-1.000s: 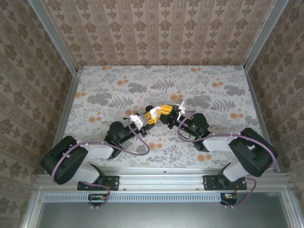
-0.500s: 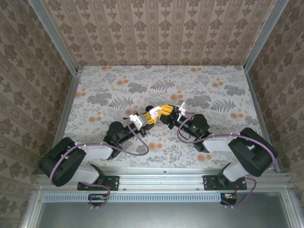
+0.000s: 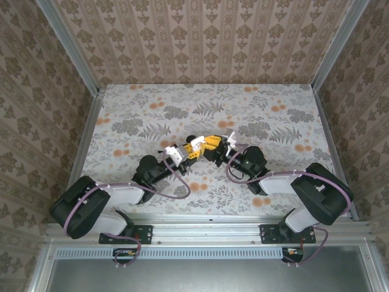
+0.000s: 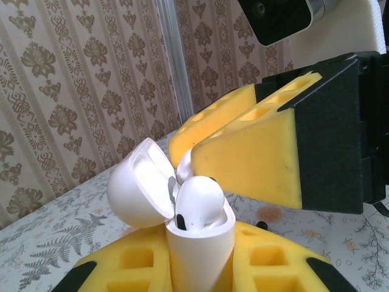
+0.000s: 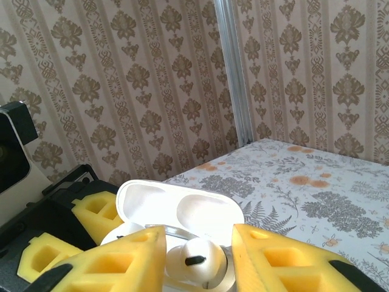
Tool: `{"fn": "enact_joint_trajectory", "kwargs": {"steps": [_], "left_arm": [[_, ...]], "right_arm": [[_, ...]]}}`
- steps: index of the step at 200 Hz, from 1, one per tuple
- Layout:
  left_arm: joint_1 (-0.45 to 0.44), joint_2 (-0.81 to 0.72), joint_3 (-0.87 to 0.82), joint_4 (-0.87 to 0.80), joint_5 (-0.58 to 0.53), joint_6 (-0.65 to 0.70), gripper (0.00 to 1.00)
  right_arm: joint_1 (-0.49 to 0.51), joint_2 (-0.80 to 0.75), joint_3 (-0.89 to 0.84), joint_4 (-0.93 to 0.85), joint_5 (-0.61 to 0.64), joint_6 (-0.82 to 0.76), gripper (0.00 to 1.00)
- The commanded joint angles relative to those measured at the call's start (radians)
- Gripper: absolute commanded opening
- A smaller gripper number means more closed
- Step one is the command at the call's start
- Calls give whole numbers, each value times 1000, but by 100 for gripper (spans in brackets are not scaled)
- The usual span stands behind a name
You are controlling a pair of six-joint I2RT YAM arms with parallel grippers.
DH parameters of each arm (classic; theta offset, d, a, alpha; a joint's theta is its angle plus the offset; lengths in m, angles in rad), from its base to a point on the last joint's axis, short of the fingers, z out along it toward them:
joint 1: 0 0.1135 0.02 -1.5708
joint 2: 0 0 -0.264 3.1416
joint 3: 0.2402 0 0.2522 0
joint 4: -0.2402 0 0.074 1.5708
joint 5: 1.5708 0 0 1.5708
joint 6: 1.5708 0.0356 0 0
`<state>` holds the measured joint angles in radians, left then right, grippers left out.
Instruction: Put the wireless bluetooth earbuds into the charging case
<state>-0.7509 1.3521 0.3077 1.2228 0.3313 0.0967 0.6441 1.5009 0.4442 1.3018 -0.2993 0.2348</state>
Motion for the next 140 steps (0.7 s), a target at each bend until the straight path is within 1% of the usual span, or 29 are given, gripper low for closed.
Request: {"fn": "enact_joint_trajectory", "kwargs": {"steps": [1, 40, 83, 89, 121, 140], "left_arm": [[6, -21, 8, 71, 0, -22, 0], [7, -16, 9, 70, 0, -23, 0], [12, 8, 8, 72, 8, -22, 0], [13, 12, 8, 72, 11, -22, 0], [18, 22, 8, 72, 23, -25, 0], [19, 22, 6, 73, 38, -23, 0]], "right_arm": [[3, 2, -8, -27, -29, 6, 38], [3, -29, -9, -39, -29, 0, 43], [1, -102, -25, -92, -43, -33, 50], [0, -143, -31, -100, -46, -38, 50], [-25, -232, -57, -148, -77, -32, 52], [-43, -294, -64, -220, -91, -47, 52]]}}
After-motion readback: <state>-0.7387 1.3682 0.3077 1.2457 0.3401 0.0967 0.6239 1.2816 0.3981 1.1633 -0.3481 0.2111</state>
